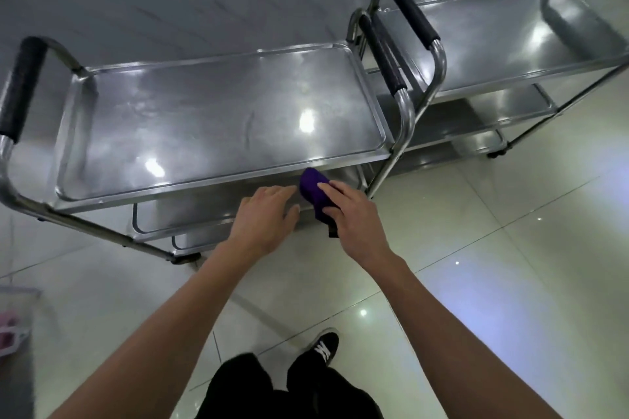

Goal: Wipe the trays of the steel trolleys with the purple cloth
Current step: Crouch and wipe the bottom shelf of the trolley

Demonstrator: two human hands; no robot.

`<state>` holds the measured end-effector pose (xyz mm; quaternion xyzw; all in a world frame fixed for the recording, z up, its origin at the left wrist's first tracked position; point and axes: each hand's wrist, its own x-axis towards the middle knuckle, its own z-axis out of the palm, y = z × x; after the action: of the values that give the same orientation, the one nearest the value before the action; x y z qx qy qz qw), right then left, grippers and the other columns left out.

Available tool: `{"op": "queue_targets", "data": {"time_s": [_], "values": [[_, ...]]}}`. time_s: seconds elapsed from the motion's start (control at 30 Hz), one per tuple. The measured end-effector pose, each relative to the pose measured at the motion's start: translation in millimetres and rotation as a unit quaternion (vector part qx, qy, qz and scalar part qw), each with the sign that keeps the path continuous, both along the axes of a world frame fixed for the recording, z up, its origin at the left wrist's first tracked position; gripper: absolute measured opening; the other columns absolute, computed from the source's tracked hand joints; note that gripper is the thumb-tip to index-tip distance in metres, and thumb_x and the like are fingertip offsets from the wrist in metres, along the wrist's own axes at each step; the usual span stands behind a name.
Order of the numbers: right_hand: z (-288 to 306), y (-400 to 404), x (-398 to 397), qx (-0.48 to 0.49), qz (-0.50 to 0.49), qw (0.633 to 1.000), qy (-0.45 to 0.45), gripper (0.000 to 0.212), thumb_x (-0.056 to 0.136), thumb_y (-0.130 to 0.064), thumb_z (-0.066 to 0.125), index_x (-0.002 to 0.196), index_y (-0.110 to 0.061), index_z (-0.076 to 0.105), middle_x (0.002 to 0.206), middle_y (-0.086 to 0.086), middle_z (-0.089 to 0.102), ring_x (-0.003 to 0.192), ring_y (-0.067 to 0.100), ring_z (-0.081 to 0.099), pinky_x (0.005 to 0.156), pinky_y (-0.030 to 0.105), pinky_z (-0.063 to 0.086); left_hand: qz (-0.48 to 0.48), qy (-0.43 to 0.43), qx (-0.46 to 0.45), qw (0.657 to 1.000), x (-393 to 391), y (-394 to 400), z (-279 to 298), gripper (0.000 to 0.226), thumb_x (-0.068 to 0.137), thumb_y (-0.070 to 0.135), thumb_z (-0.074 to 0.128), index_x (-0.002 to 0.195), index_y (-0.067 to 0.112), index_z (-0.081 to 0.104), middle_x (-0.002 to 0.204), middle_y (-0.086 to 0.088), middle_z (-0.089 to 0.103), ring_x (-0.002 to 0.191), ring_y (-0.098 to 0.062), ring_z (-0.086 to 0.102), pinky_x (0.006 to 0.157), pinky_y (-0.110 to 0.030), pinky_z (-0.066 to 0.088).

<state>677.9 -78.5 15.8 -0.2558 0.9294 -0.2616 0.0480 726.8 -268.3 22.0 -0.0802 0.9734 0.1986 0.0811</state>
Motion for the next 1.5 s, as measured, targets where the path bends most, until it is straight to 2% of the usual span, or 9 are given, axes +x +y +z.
{"op": "queue_targets", "data": {"time_s": [0.17, 0.33, 0.57, 0.67, 0.83, 0.97, 1.17, 1.33, 1.5], "values": [[-6.3, 10.0, -44.0, 0.01, -0.005, 1.0, -0.005, 0.044, 0.096, -0.014, 0.057, 0.14, -0.024, 0.055, 0.14, 0.0, 0.056, 0.11, 0.028, 0.057, 0.091, 0.048, 0.048, -0.018, -0.012, 0.042, 0.999, -49.0, 19.9, -7.4, 0.047, 0.1, 0.036, 0.048, 0.146, 0.025, 0.045, 0.142, 0.001, 0.056, 0.132, -0.023, 0.048, 0.105, -0.048, 0.043], [-15.8, 8.1, -102.1, 0.035, -0.017, 0.999, -0.02, 0.047, 0.096, -0.014, 0.056, 0.142, -0.026, 0.052, 0.143, -0.002, 0.053, 0.114, 0.027, 0.054, 0.093, 0.048, 0.047, -0.035, 0.01, 0.136, 0.99, -113.8, 20.0, -21.8, 0.029, 0.099, 0.023, 0.049, 0.127, 0.021, 0.057, 0.12, 0.0, 0.068, 0.111, -0.024, 0.059, 0.093, -0.045, 0.049], [1.5, -1.0, -187.8, 0.021, -0.045, 0.998, -0.025, 0.045, 0.096, -0.01, 0.058, 0.14, -0.016, 0.055, 0.14, 0.005, 0.056, 0.113, 0.029, 0.055, 0.099, 0.048, 0.045, -0.011, 0.021, 0.216, 0.976, -210.2, 10.3, -25.7, 0.044, 0.104, 0.033, 0.05, 0.146, 0.025, 0.048, 0.142, 0.003, 0.057, 0.13, -0.018, 0.049, 0.107, -0.031, 0.035], [15.2, -4.2, -222.3, 0.0, -0.067, 0.997, -0.036, 0.045, 0.097, -0.008, 0.056, 0.141, -0.017, 0.054, 0.143, 0.005, 0.053, 0.121, 0.028, 0.053, 0.105, 0.047, 0.043, -0.009, 0.037, 0.238, 0.97, -249.3, 9.0, -9.1, 0.044, 0.103, 0.032, 0.05, 0.146, 0.024, 0.05, 0.14, 0.004, 0.06, 0.129, -0.017, 0.052, 0.111, -0.037, 0.039], [31.9, -2.0, -274.5, -0.025, -0.079, 0.996, -0.027, 0.043, 0.099, -0.012, 0.056, 0.141, -0.018, 0.055, 0.144, 0.003, 0.053, 0.121, 0.028, 0.053, 0.103, 0.046, 0.044, 0.024, 0.052, 0.302, 0.952, -303.0, 18.7, 9.3, 0.043, 0.103, 0.028, 0.051, 0.146, 0.023, 0.05, 0.133, 0.005, 0.065, 0.121, -0.012, 0.059, 0.103, -0.024, 0.039], [37.9, 5.5, -316.9, -0.05, -0.063, 0.996, -0.037, 0.043, 0.099, -0.013, 0.055, 0.142, -0.019, 0.054, 0.148, 0.003, 0.05, 0.129, 0.025, 0.048, 0.11, 0.044, 0.039, 0.038, 0.072, 0.307, 0.948, -341.1, 33.1, 13.0, 0.042, 0.104, 0.026, 0.049, 0.147, 0.025, 0.05, 0.134, 0.006, 0.064, 0.123, -0.01, 0.058, 0.101, -0.021, 0.04], [51.4, 22.6, -375.0, -0.164, -0.012, 0.983, -0.08, 0.044, 0.097, -0.007, 0.057, 0.14, -0.016, 0.055, 0.145, 0.004, 0.053, 0.13, 0.019, 0.053, 0.112, 0.028, 0.039, 0.113, 0.144, 0.308, 0.934, -389.4, 56.1, 25.1, 0.038, 0.102, 0.021, 0.054, 0.139, 0.019, 0.059, 0.127, 0.003, 0.067, 0.115, -0.011, 0.06, 0.1, -0.039, 0.051], [59.2, 36.1, -420.6, -0.186, 0.033, 0.979, -0.077, 0.042, 0.098, -0.007, 0.057, 0.139, -0.015, 0.056, 0.145, 0.007, 0.053, 0.131, 0.021, 0.052, 0.113, 0.037, 0.041, 0.152, 0.175, 0.287, 0.929, -419.9, 71.5, 34.7, 0.039, 0.102, 0.023, 0.054, 0.141, 0.018, 0.058, 0.127, 0.004, 0.066, 0.114, -0.008, 0.06, 0.099, -0.038, 0.052], [45.7, 40.6, -438.6, -0.128, 0.051, 0.99, -0.027, 0.041, 0.098, -0.011, 0.058, 0.139, -0.015, 0.057, 0.143, 0.008, 0.055, 0.126, 0.027, 0.054, 0.109, 0.04, 0.042, 0.201, 0.157, 0.309, 0.916, -432.2, 78.7, 31.6, 0.037, 0.102, 0.021, 0.054, 0.138, 0.018, 0.06, 0.131, 0.005, 0.066, 0.118, -0.007, 0.06, 0.104, -0.032, 0.048]]}}
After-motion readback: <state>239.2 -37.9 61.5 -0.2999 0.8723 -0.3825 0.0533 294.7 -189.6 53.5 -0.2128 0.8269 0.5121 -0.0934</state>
